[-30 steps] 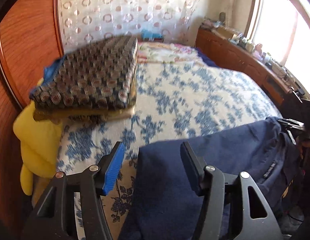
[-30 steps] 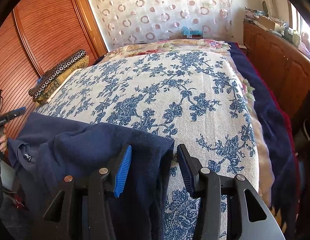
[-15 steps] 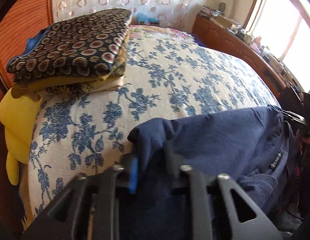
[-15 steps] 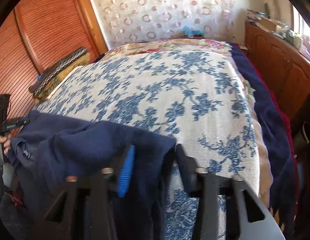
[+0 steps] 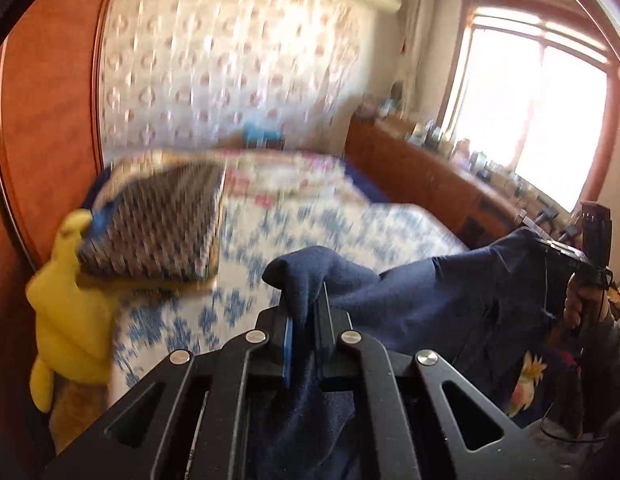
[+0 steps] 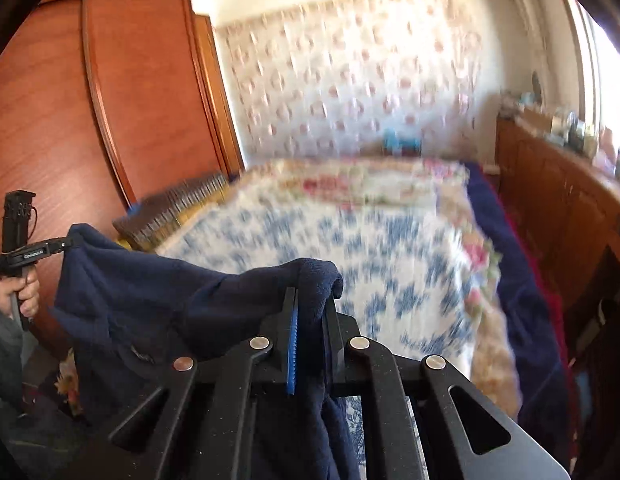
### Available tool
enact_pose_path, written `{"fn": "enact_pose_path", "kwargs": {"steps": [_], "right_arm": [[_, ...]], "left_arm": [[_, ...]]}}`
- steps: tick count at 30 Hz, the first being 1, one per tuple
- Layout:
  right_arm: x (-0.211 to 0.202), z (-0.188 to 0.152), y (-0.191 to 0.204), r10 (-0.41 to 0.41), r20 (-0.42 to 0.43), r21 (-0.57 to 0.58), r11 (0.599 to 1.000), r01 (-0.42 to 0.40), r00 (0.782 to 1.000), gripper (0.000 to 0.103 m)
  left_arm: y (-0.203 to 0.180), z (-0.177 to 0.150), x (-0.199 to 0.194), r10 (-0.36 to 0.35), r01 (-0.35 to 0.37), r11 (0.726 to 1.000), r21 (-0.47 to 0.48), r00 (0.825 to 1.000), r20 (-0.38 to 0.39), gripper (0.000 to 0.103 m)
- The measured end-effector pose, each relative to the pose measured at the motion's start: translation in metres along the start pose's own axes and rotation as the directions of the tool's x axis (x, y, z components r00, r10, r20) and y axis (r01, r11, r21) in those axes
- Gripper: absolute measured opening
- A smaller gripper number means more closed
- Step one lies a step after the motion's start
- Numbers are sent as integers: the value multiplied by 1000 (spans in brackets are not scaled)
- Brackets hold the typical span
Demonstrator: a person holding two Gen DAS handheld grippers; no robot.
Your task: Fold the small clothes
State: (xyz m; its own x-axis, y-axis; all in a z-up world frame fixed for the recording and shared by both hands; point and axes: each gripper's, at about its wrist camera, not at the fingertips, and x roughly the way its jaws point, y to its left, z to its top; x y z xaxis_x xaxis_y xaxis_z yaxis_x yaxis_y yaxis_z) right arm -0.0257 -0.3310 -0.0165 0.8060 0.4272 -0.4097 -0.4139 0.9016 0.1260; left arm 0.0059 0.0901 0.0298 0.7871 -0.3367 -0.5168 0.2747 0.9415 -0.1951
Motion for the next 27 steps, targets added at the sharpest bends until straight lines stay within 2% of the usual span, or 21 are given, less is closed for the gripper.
{"fn": "enact_pose_path", "kwargs": {"steps": [3, 7, 10, 16, 23, 25, 27], "right_arm": [[-41, 17, 12, -12, 71, -44, 999, 15, 997, 9], [-83, 31, 22, -8, 153, -73, 997, 20, 988, 9], [-114, 41, 31, -2, 224, -92, 996, 23, 975, 9], [-158, 50, 42, 14, 322, -123, 992, 27, 947, 9], [-186, 73, 54, 6, 409, -175, 982, 72, 913, 9], [-178, 77, 55, -15, 428, -169, 981, 96, 903, 9], [-164, 82, 55, -30, 423, -171, 979, 112, 906, 9]], "left_arm": [[-10, 17, -36, -14, 13, 1000, 9, 995, 97, 8], [-19, 33, -76, -29, 25, 999, 23, 980, 199, 8], [-25, 40, -103, -43, 35, 999, 35, 963, 266, 8], [-32, 53, -152, -54, 39, 998, 46, 919, 391, 8], [-32, 85, -167, -24, -12, 997, 77, 888, 458, 8], [-32, 94, -160, -16, -26, 996, 83, 885, 466, 8], [-31, 102, -148, -1, -45, 995, 90, 889, 457, 8]]}}
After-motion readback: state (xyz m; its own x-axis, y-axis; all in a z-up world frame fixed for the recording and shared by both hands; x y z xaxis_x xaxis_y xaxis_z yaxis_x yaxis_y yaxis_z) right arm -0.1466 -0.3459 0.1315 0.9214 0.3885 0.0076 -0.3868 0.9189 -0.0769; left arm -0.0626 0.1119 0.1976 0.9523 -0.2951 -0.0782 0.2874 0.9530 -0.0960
